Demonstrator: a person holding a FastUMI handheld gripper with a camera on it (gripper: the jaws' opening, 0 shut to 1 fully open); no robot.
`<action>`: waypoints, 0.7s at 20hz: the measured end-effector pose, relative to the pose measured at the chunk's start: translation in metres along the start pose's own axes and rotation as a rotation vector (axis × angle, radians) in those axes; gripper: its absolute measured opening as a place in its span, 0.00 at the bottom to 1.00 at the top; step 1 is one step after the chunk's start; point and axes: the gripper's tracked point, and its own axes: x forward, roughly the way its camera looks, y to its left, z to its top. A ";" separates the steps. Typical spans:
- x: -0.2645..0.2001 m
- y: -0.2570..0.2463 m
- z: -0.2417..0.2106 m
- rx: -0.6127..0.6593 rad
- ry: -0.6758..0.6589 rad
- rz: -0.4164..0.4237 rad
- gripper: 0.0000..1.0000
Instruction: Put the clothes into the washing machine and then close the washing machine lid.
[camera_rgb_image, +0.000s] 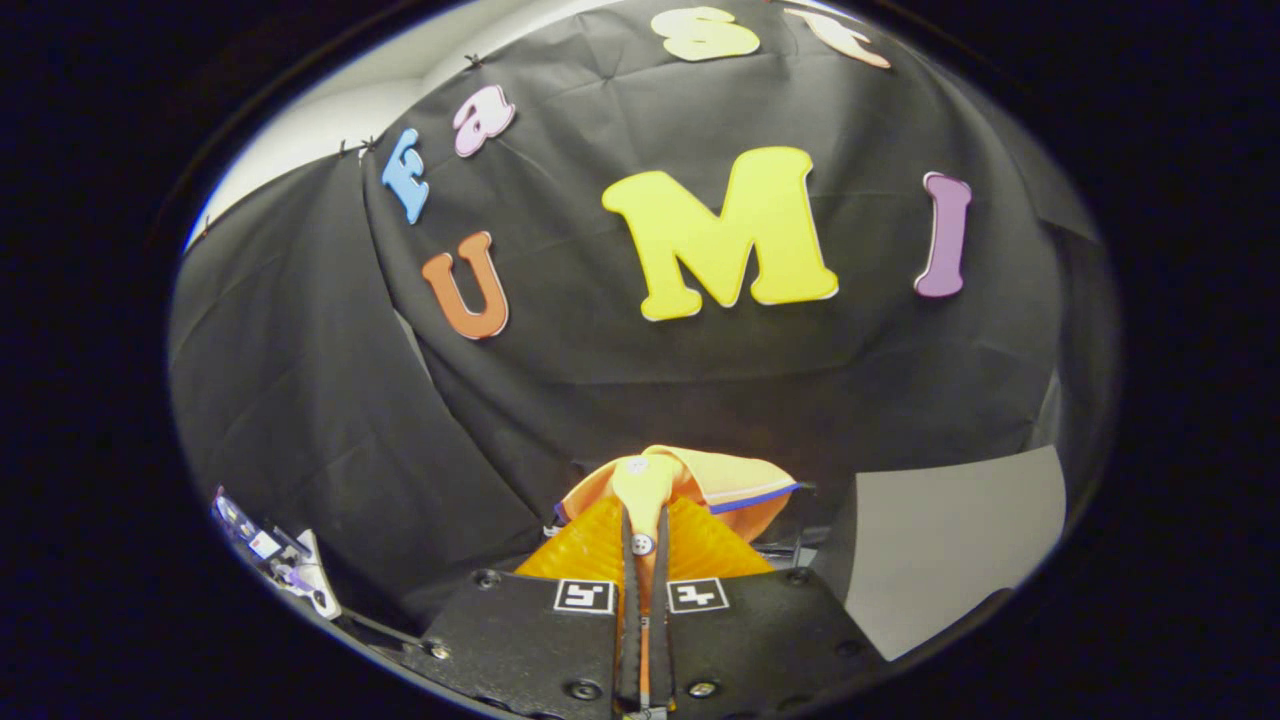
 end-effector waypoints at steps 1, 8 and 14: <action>0.010 0.002 -0.005 0.004 0.016 0.001 0.07; 0.076 0.008 -0.052 0.018 0.127 0.004 0.07; 0.130 -0.009 -0.109 0.035 0.252 -0.039 0.06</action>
